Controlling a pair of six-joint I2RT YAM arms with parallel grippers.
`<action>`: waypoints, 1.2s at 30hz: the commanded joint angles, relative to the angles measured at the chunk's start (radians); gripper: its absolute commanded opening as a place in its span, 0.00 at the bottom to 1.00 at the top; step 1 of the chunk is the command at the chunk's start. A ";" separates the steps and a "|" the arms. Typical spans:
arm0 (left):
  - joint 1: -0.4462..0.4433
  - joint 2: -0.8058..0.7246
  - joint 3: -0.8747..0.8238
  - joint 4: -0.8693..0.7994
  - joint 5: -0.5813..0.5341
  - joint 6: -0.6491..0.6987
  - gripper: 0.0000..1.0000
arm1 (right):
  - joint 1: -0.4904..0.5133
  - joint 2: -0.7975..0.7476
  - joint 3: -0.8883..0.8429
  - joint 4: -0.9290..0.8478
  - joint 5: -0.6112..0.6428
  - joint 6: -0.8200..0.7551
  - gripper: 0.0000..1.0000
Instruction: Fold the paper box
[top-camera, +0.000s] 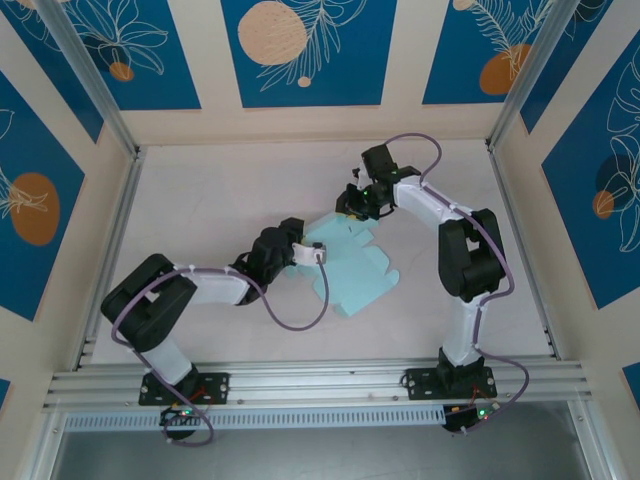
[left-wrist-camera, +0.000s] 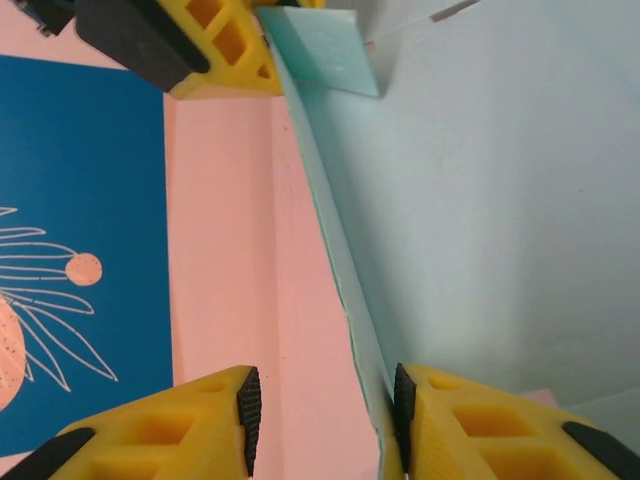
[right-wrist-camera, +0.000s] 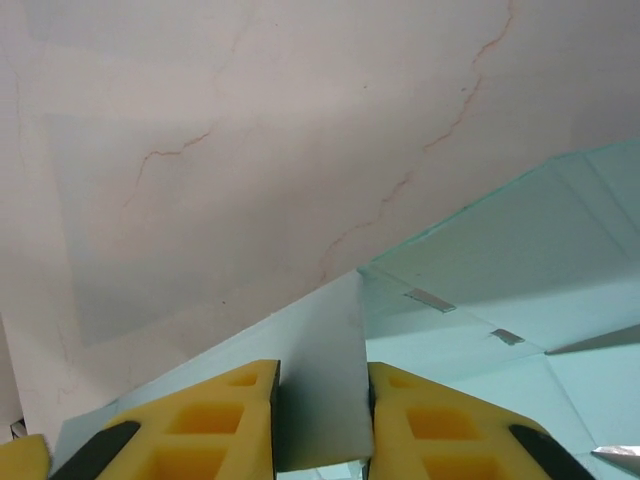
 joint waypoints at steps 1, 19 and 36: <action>-0.011 -0.022 0.018 -0.018 0.018 -0.025 0.41 | 0.000 -0.052 -0.044 0.024 0.006 -0.010 0.24; 0.014 -0.102 0.733 -1.200 0.331 -1.079 0.88 | -0.020 -0.167 -0.188 0.233 -0.024 -0.031 0.23; 0.098 0.183 0.884 -1.325 0.530 -1.347 0.92 | -0.024 -0.203 -0.241 0.325 -0.086 -0.051 0.22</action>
